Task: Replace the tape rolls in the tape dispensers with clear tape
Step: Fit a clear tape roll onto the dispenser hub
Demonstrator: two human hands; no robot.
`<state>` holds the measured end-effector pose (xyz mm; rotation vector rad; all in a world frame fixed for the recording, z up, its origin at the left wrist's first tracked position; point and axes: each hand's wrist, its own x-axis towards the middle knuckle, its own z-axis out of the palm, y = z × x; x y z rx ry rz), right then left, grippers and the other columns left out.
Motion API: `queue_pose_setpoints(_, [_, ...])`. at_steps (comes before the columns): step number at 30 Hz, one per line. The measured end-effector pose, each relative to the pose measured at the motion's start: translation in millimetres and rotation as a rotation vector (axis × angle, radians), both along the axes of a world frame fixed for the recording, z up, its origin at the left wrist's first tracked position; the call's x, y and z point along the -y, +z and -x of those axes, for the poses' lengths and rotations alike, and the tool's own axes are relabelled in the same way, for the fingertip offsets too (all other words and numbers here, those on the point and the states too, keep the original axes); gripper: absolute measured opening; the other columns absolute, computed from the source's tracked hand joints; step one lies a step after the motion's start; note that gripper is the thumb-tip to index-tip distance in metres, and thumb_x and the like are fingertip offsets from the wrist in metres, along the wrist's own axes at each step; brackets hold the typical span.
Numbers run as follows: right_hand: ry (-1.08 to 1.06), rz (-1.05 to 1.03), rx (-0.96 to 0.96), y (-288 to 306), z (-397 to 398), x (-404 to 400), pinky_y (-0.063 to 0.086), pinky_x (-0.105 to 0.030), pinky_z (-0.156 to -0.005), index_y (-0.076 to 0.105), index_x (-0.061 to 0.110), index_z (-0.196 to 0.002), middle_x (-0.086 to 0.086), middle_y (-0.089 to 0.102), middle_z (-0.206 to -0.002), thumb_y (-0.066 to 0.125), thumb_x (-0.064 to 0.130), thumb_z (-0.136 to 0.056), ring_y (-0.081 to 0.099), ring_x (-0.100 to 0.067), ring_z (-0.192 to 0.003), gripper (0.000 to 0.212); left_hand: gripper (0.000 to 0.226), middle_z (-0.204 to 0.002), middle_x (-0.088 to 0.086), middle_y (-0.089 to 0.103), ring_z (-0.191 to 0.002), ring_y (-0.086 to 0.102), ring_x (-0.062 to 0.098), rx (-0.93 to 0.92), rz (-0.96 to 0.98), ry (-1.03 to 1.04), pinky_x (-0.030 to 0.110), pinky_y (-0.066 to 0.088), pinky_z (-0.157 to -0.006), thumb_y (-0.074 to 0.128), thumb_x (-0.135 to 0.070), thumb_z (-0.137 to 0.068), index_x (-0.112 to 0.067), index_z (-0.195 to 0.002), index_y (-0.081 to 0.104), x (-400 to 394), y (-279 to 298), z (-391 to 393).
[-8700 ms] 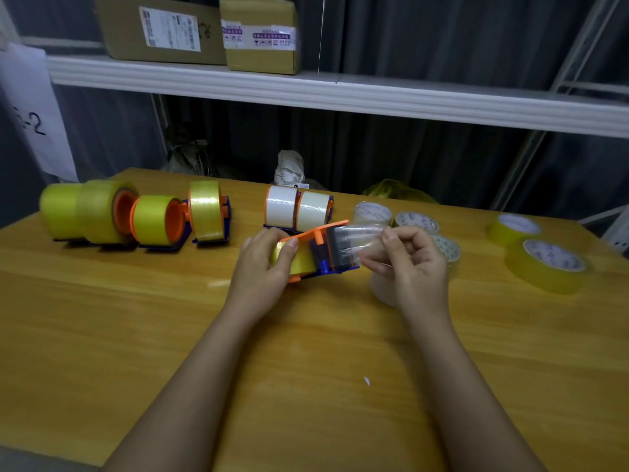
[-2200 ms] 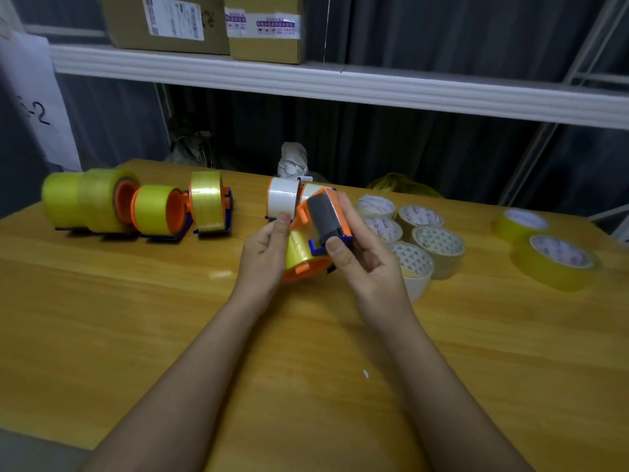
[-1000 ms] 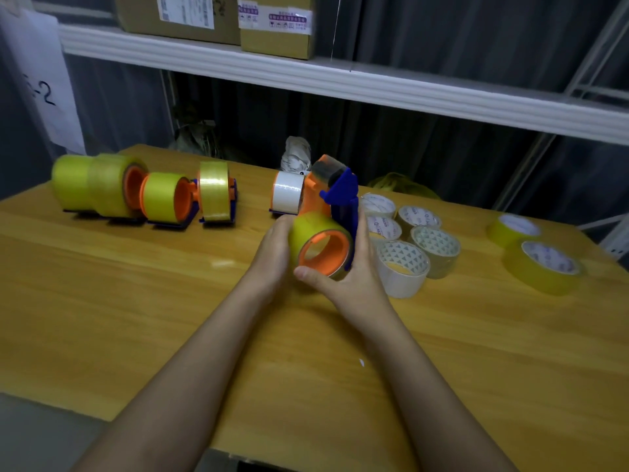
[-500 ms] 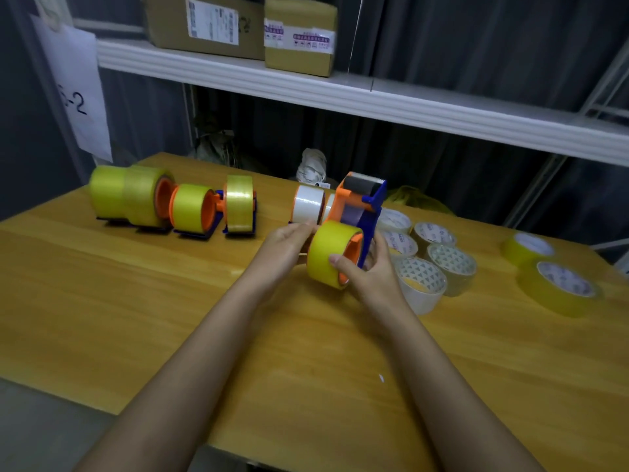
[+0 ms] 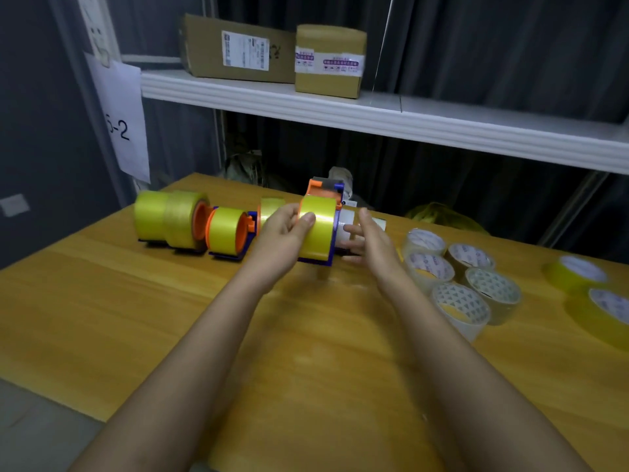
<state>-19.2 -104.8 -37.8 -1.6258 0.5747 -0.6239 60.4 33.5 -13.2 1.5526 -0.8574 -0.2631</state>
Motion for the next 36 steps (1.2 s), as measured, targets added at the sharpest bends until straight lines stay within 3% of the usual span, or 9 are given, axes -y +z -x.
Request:
queue_pose_setpoints(3, [-0.140, 0.481, -0.178, -0.6, -7.0, 27.8, 0.040, -0.032, -0.099, 0.040, 0.017, -0.145, -0.001, 0.050, -0.136, 0.053, 0.027, -0.097, 0.045, -0.016, -0.124, 0.051, 0.013, -0.087, -0.012, 0.058, -0.077, 0.052, -0.004, 0.000, -0.012, 0.058, 0.016, 0.043, -0.067, 0.043, -0.024, -0.101, -0.019, -0.107, 0.054, 12.5, 15.0, -12.8])
queue_pose_setpoints(6, [-0.048, 0.914, -0.488, -1.1, -17.8, 47.3, 0.024, -0.040, -0.109, 0.030, 0.021, -0.148, -0.002, 0.035, -0.150, 0.067, 0.043, -0.084, 0.025, -0.023, -0.139, 0.078, 0.019, -0.091, 0.000, 0.058, -0.082, 0.053, 0.011, 0.032, -0.078, 0.092, 0.026, 0.041, -0.071, 0.042, -0.029, -0.101, -0.016, -0.103, 0.056, 27.1, 24.0, -26.0])
queue_pose_setpoints(11, [0.032, 1.168, -0.780, 0.0, -53.5, 63.5, 0.014, -0.050, -0.114, 0.010, 0.018, -0.152, -0.007, 0.019, -0.157, 0.067, 0.074, -0.063, 0.014, -0.028, -0.144, 0.119, 0.022, -0.093, 0.008, 0.053, -0.086, 0.048, 0.017, 0.013, -0.148, 0.119, 0.030, 0.037, -0.070, 0.040, -0.029, -0.102, -0.017, -0.092, 0.055, 49.0, 31.8, -36.8])
queue_pose_setpoints(16, [0.090, 1.251, -0.950, 3.7, -77.0, 75.0, 0.015, -0.054, -0.111, 0.018, 0.014, -0.148, -0.009, 0.040, -0.146, 0.075, 0.062, -0.065, 0.037, -0.030, -0.133, 0.111, 0.024, -0.075, -0.010, 0.041, -0.068, 0.038, 0.001, -0.042, -0.177, 0.158, 0.027, 0.036, -0.069, 0.039, -0.028, -0.102, -0.025, -0.080, 0.046, 62.3, 29.0, -46.9])
queue_pose_setpoints(19, [0.091, 1.260, -0.908, 0.5, -82.3, 79.8, 0.021, -0.051, -0.108, 0.037, 0.015, -0.133, -0.004, 0.051, -0.132, 0.076, 0.053, -0.067, 0.048, -0.026, -0.120, 0.087, 0.023, -0.074, -0.011, 0.038, -0.065, 0.034, -0.001, -0.076, -0.181, 0.180, 0.026, 0.034, -0.067, 0.039, -0.028, -0.102, -0.025, -0.081, 0.045, 67.8, 24.3, -52.2])
queue_pose_setpoints(23, [0.067, 1.170, -0.778, 7.0, -83.4, 87.3, 0.021, -0.053, -0.113, 0.028, 0.015, -0.144, -0.009, 0.042, -0.142, 0.078, 0.047, -0.067, 0.044, -0.030, -0.127, 0.098, 0.021, -0.078, -0.009, 0.042, -0.080, 0.043, 0.012, -0.097, -0.191, 0.215, 0.027, 0.035, -0.068, 0.039, -0.027, -0.103, -0.020, -0.094, 0.056, 70.8, 19.3, -56.7])
queue_pose_setpoints(26, [-0.044, 1.097, -0.578, 16.1, -79.4, 91.3, 0.030, -0.044, -0.109, 0.025, 0.015, -0.146, -0.011, 0.038, -0.141, 0.078, 0.036, -0.068, 0.043, -0.032, -0.126, 0.097, 0.038, -0.111, 0.002, 0.053, -0.111, 0.046, 0.019, -0.129, -0.194, 0.256, 0.028, 0.033, -0.088, 0.038, -0.028, -0.103, -0.007, -0.133, 0.048, 72.8, 18.2, -56.5])
queue_pose_setpoints(30, [-0.185, 0.959, -0.327, 22.5, -72.5, 94.0, 0.042, -0.038, -0.091, 0.031, 0.016, -0.142, -0.009, 0.037, -0.136, 0.080, 0.032, -0.067, 0.043, -0.030, -0.121, 0.091, 0.041, -0.139, 0.012, 0.047, -0.129, 0.042, 0.026, -0.167, -0.212, 0.253, 0.027, 0.032, -0.091, 0.038, -0.026, -0.103, -0.006, -0.139, 0.043, 80.3, 16.4, -53.1])
queue_pose_setpoints(36, [-0.240, 0.996, -0.237, 25.6, -43.2, 89.9, 0.036, -0.030, -0.081, 0.033, 0.020, -0.142, -0.006, 0.035, -0.138, 0.080, 0.026, -0.066, 0.041, -0.026, -0.123, 0.090, 0.027, -0.107, 0.005, 0.054, -0.117, 0.046, 0.027, -0.204, -0.326, 0.212, 0.030, 0.034, -0.090, 0.034, -0.020, -0.103, -0.008, -0.114, 0.056, 92.1, 11.7, -48.2])
